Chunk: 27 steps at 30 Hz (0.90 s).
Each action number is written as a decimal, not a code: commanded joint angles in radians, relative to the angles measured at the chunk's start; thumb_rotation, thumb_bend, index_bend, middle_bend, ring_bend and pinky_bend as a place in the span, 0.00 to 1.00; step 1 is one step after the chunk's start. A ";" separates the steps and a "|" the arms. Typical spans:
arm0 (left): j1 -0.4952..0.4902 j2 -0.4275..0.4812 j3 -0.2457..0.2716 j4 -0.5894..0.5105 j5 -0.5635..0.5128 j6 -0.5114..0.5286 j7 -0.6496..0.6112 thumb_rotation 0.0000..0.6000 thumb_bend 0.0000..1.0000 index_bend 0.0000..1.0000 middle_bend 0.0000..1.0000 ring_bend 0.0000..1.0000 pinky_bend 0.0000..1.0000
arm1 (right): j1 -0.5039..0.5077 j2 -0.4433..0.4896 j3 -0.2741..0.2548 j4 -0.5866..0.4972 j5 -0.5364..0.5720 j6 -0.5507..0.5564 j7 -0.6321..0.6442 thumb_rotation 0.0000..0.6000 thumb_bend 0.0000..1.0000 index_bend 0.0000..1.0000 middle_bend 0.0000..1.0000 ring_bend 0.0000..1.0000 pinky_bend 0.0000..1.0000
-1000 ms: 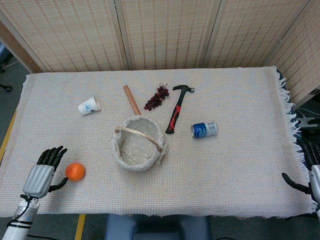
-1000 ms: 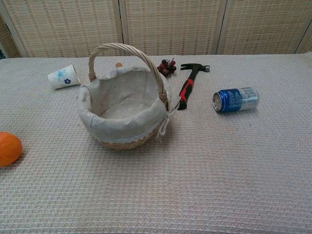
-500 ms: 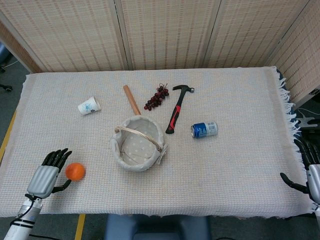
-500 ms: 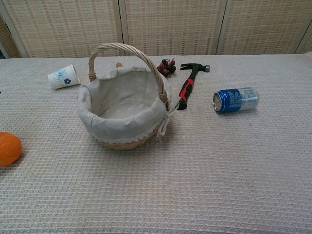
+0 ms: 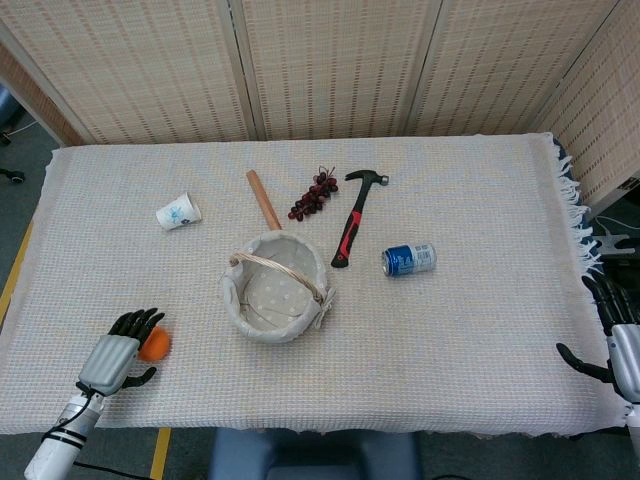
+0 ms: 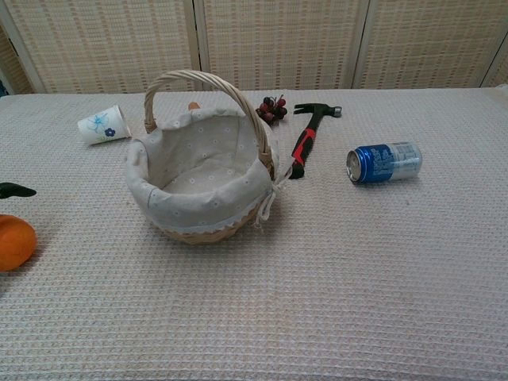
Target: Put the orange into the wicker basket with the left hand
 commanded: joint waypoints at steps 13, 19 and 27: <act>-0.004 -0.085 -0.007 0.125 -0.020 0.002 0.012 1.00 0.33 0.06 0.14 0.25 0.31 | -0.013 -0.011 0.003 0.016 -0.012 0.040 0.011 1.00 0.11 0.00 0.00 0.00 0.21; -0.002 -0.110 -0.015 0.142 -0.043 -0.001 0.050 1.00 0.44 0.25 0.31 0.48 0.61 | -0.012 -0.009 0.001 0.014 -0.013 0.036 0.015 1.00 0.11 0.00 0.00 0.00 0.21; 0.019 -0.144 -0.049 0.169 -0.050 0.096 0.148 1.00 0.58 0.45 0.50 0.67 0.80 | -0.006 -0.006 -0.003 0.006 -0.012 0.020 0.002 1.00 0.11 0.00 0.00 0.00 0.21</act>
